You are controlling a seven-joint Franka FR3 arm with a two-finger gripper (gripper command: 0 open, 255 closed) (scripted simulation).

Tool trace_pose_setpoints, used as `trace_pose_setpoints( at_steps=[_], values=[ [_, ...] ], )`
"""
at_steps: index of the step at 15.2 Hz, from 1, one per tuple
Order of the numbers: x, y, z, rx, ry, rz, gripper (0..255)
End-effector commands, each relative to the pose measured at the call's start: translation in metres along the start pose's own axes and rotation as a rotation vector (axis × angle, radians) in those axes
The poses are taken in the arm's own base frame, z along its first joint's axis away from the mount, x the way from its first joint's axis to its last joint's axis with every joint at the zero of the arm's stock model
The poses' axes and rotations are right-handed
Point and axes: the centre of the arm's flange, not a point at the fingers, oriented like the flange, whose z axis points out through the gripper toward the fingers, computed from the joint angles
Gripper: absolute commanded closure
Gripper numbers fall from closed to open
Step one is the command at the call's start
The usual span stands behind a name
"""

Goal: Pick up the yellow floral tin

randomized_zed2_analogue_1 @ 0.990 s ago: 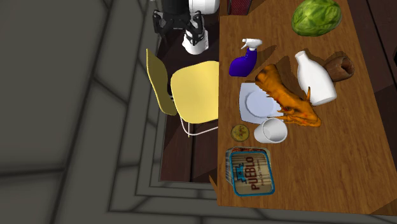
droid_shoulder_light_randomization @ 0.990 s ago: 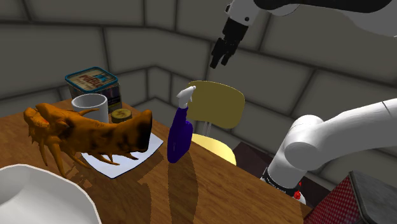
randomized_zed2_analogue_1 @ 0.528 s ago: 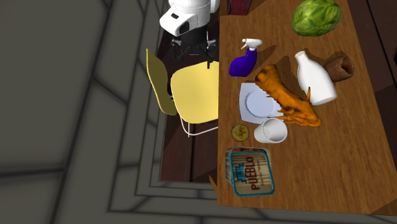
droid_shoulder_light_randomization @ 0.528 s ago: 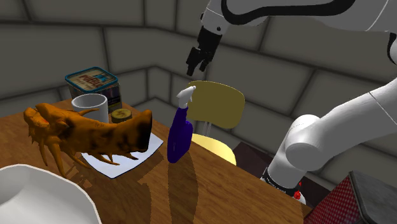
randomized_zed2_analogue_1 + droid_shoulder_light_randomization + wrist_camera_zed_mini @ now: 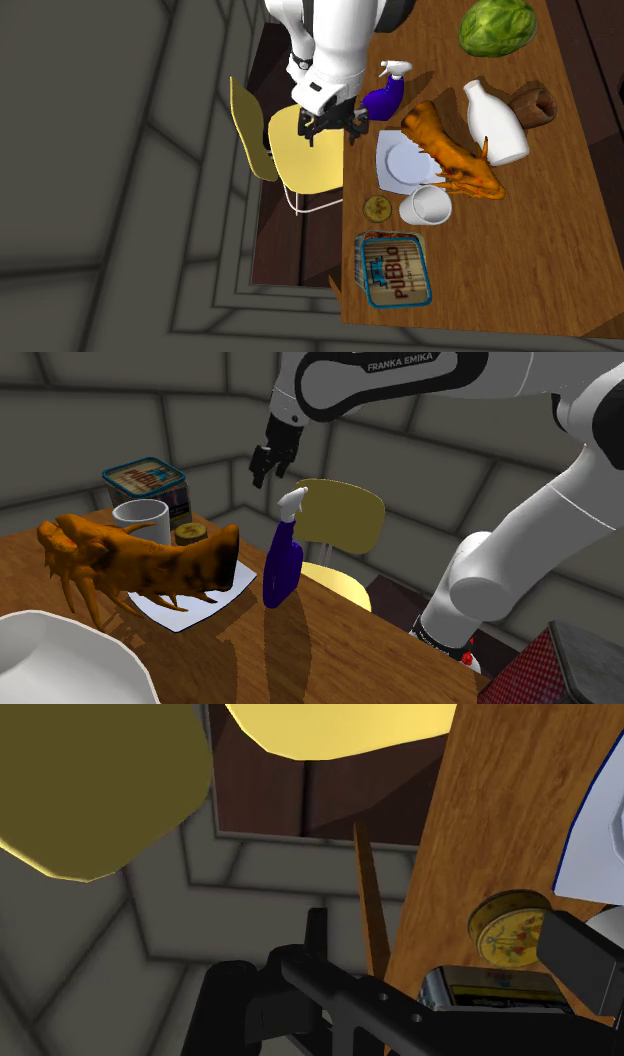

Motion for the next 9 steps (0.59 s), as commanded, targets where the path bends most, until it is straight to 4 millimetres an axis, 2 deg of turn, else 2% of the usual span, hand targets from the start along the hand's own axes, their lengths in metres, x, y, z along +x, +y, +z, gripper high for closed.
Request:
trace_pose_setpoints(
  at_steps=[1,9],
  values=[
    [0.014,-0.015,0.015,-0.001,0.004,-0.013,0],
    [0.071,-0.077,0.078,-0.008,0.018,-0.067,0]
  ],
)
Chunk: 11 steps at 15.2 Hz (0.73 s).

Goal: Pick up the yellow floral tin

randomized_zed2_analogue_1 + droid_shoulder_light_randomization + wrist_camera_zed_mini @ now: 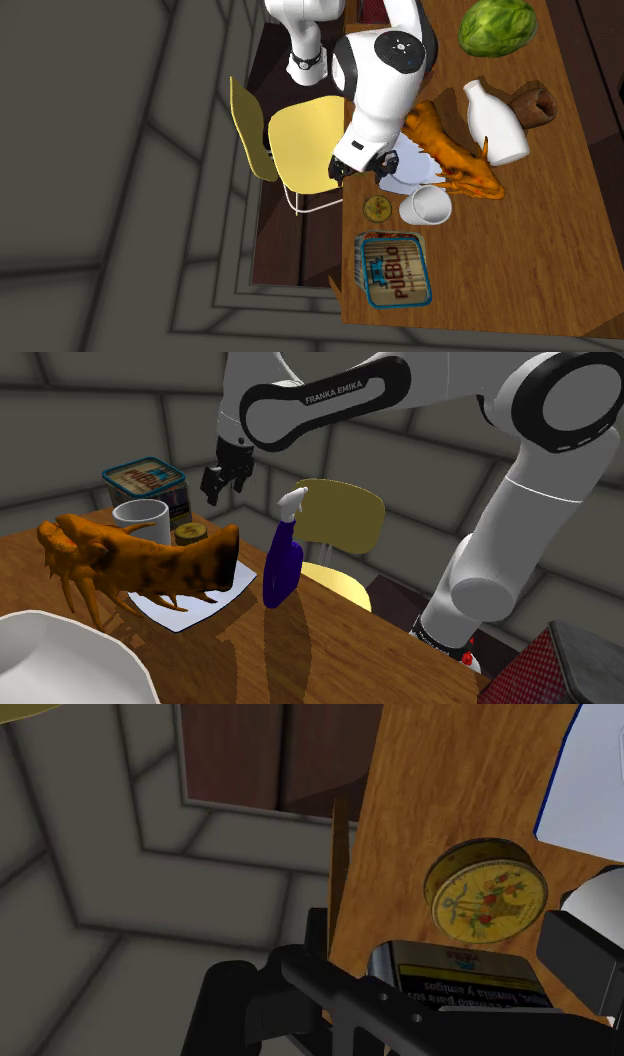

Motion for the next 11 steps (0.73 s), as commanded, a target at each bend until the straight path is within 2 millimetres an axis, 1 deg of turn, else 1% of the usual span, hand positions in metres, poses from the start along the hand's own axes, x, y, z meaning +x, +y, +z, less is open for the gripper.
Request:
trace_pose_setpoints(
  at_steps=[1,8,9,11],
  values=[
    [0.014,-0.016,0.016,-0.001,0.005,-0.013,0],
    [0.064,-0.07,0.071,-0.007,0.016,-0.06,0],
    [0.065,-0.07,0.072,-0.008,0.016,-0.061,0],
    [0.062,-0.071,0.082,-0.008,0.016,-0.061,0]
  ],
)
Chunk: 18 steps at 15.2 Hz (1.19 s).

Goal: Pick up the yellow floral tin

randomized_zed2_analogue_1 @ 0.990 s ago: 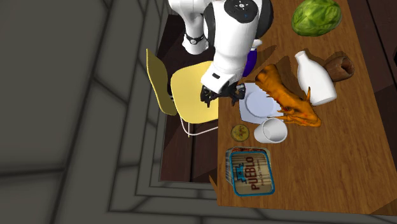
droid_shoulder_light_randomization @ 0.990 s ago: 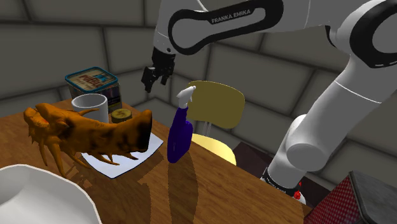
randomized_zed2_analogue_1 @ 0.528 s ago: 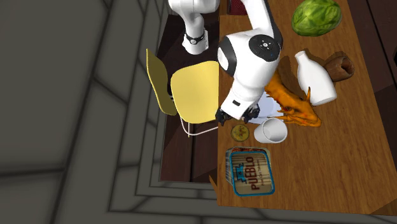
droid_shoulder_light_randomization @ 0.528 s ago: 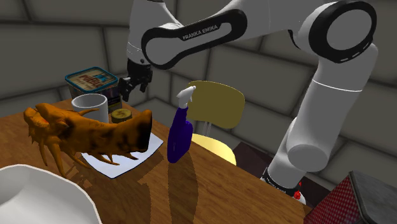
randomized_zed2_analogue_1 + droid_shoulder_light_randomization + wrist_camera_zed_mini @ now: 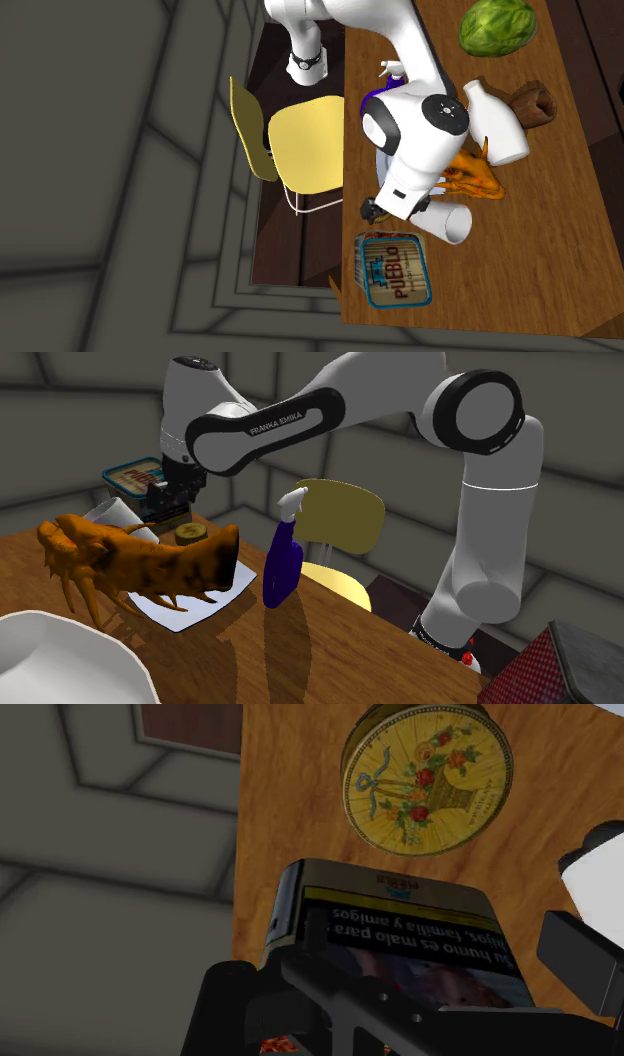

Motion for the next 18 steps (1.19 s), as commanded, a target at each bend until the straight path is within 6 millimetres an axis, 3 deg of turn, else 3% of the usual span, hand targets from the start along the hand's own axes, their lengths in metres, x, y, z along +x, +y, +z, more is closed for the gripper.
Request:
trace_pose_setpoints(
  at_steps=[1,5,7,8,18],
  values=[
    [-0.012,-0.002,0.026,-0.01,-0.049,-0.007,0],
    [-0.02,-0.003,0.049,-0.01,-0.049,-0.007,0],
    [-0.02,-0.003,0.049,-0.01,-0.049,-0.007,0],
    [-0.02,-0.003,0.049,-0.01,-0.049,-0.007,255],
    [-0.018,-0.003,0.044,-0.01,-0.049,-0.007,255]
  ],
)
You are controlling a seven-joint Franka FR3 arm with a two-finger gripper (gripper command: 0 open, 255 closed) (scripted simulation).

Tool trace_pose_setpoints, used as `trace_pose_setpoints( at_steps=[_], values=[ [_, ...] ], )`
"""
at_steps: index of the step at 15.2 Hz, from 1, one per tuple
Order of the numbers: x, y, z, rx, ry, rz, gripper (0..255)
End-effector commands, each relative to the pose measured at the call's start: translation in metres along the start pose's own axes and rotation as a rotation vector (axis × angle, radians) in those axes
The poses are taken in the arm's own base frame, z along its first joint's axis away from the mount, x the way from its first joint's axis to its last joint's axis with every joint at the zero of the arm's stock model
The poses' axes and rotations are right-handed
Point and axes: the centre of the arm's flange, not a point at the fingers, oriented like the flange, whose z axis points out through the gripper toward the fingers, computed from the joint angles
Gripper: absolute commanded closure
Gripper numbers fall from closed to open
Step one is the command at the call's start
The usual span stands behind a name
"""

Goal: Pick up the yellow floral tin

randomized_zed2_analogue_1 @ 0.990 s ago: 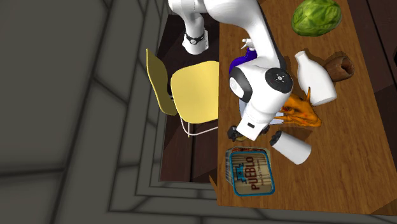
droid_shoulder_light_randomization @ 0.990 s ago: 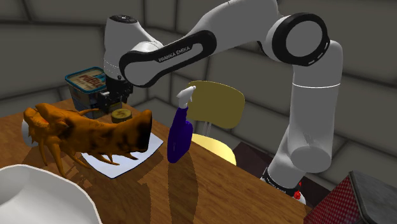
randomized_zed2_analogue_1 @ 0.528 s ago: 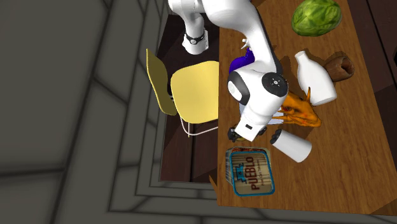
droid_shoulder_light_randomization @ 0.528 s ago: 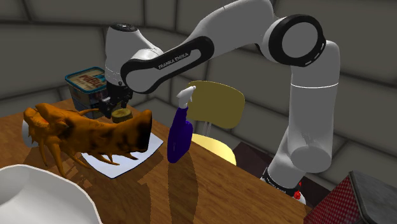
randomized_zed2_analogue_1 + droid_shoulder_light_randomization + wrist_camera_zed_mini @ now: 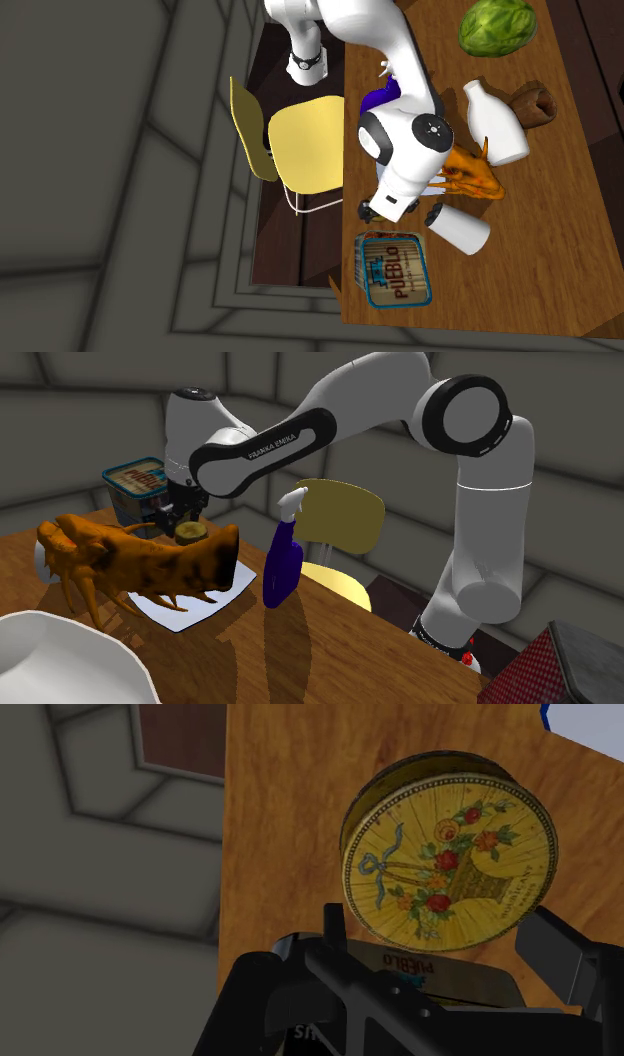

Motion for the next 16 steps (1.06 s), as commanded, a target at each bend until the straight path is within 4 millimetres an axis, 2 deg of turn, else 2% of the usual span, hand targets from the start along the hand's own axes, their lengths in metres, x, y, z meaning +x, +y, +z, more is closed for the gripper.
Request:
trace_pose_setpoints(
  at_steps=[1,14,16],
  values=[
    [0.002,0.0,-0.007,0.0,-0.001,0.0,255],
    [0.022,0.004,-0.073,0.0,-0.001,0.0,255],
    [0.022,0.004,-0.073,0.0,-0.001,0.0,255]
  ],
)
